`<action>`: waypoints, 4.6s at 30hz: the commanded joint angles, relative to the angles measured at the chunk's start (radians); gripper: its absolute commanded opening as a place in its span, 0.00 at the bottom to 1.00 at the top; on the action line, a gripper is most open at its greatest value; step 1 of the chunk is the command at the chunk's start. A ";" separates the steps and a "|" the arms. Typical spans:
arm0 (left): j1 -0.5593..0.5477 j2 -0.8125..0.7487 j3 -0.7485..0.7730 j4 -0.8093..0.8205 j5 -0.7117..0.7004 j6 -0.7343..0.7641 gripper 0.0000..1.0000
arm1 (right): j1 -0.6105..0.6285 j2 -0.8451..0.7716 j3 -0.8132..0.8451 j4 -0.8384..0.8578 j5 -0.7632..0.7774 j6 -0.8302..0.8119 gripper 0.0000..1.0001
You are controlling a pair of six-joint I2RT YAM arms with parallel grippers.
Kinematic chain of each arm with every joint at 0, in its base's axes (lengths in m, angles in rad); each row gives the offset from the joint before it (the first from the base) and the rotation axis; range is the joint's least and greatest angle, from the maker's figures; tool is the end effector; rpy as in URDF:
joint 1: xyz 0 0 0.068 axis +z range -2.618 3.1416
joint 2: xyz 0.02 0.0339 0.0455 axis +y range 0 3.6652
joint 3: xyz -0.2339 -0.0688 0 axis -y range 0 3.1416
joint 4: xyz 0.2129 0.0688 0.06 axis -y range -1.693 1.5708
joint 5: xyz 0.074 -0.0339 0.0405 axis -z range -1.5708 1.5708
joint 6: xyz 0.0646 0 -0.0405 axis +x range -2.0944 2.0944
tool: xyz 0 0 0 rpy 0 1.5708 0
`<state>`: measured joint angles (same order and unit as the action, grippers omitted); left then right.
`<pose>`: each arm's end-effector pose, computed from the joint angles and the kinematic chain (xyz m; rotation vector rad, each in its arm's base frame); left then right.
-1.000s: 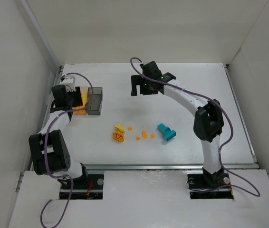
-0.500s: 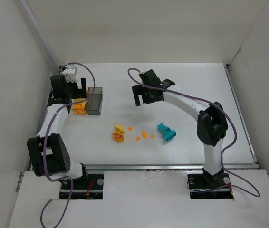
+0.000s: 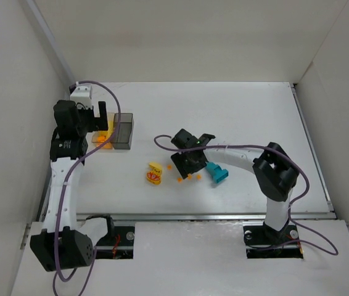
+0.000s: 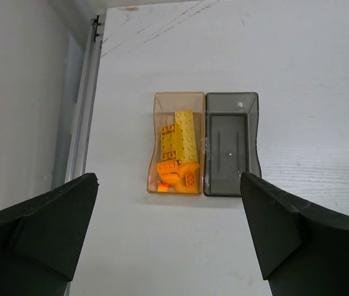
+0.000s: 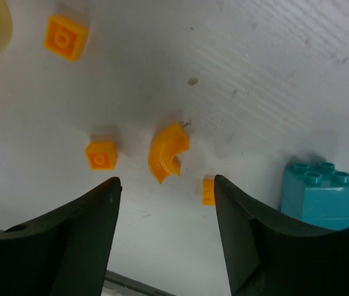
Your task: Sort the legos into containers by color
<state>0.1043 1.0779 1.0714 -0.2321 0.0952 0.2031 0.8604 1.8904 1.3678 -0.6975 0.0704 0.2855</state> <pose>0.2562 0.0206 0.3455 0.1570 1.8035 0.1325 0.2353 0.2665 0.1513 -0.7780 2.6932 0.1863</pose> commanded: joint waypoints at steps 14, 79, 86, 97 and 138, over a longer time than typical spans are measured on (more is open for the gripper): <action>-0.009 -0.216 -0.105 -0.039 -0.035 0.030 1.00 | 0.014 -0.048 -0.073 0.118 -0.023 0.086 0.55; -0.018 -0.512 -0.275 0.211 1.091 0.510 0.85 | 0.023 -0.091 0.461 0.504 -0.868 0.133 0.00; -0.018 -0.493 -0.265 0.252 1.124 0.479 0.76 | 0.023 -0.070 0.461 0.504 -0.877 0.152 0.00; -0.018 -0.464 -0.255 0.183 1.178 0.545 0.49 | 0.023 -0.040 0.493 0.504 -0.896 0.161 0.00; -0.018 -0.446 -0.304 0.134 0.901 0.374 0.00 | -0.079 -0.113 0.326 0.524 -0.681 0.267 1.00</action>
<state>0.0868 0.6312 0.7837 -0.1505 1.0794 0.6983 0.8425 1.8324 1.7321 -0.2096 -0.7238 0.4923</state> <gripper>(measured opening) 0.420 0.998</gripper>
